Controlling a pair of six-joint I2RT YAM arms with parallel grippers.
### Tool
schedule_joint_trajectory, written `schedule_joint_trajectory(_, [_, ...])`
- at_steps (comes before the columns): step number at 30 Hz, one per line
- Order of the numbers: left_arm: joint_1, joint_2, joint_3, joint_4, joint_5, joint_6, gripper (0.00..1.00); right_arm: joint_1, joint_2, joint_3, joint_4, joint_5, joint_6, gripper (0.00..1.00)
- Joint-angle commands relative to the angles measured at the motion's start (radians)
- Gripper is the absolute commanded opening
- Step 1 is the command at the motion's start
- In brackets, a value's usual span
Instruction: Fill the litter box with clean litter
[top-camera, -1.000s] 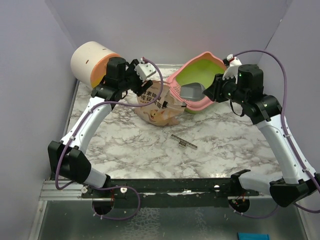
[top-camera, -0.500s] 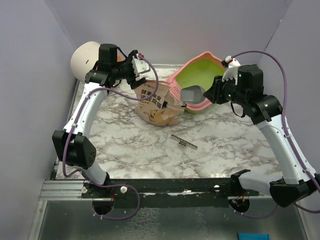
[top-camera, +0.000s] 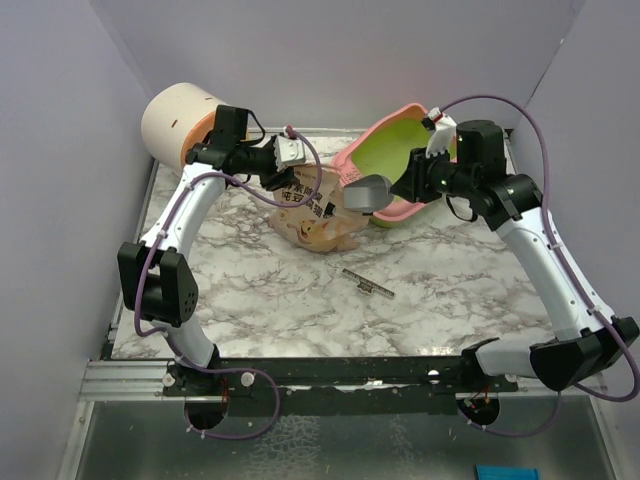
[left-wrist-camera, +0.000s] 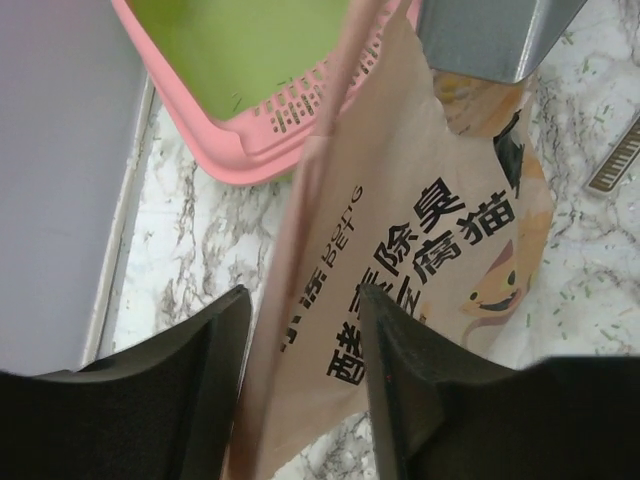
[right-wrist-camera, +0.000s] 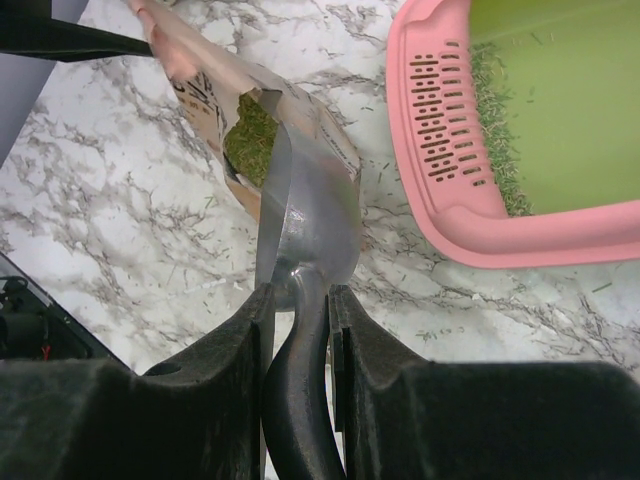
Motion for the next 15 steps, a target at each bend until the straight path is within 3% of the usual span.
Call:
schedule_joint_trajectory(1, [-0.001, -0.027, -0.029, 0.013, 0.064, 0.033, 0.38, 0.005, 0.023, 0.047, 0.071, -0.063, -0.014, 0.01])
schedule_joint_trajectory(3, [-0.001, -0.032, -0.039, 0.016, 0.064, 0.033, 0.2, 0.005, 0.035, 0.056, 0.069, -0.065, -0.017, 0.01])
schedule_joint_trajectory(5, [-0.001, -0.041, -0.05, 0.017, 0.061, 0.033, 0.11, 0.005, 0.046, 0.066, 0.069, -0.076, -0.017, 0.01])
schedule_joint_trajectory(9, [0.0, -0.081, -0.094, 0.032, 0.061, 0.037, 0.03, 0.005, 0.066, 0.078, 0.069, -0.106, -0.012, 0.01])
schedule_joint_trajectory(15, [0.002, -0.172, -0.21, 0.108, 0.082, 0.002, 0.0, 0.056, 0.091, 0.044, 0.055, -0.084, -0.012, 0.01])
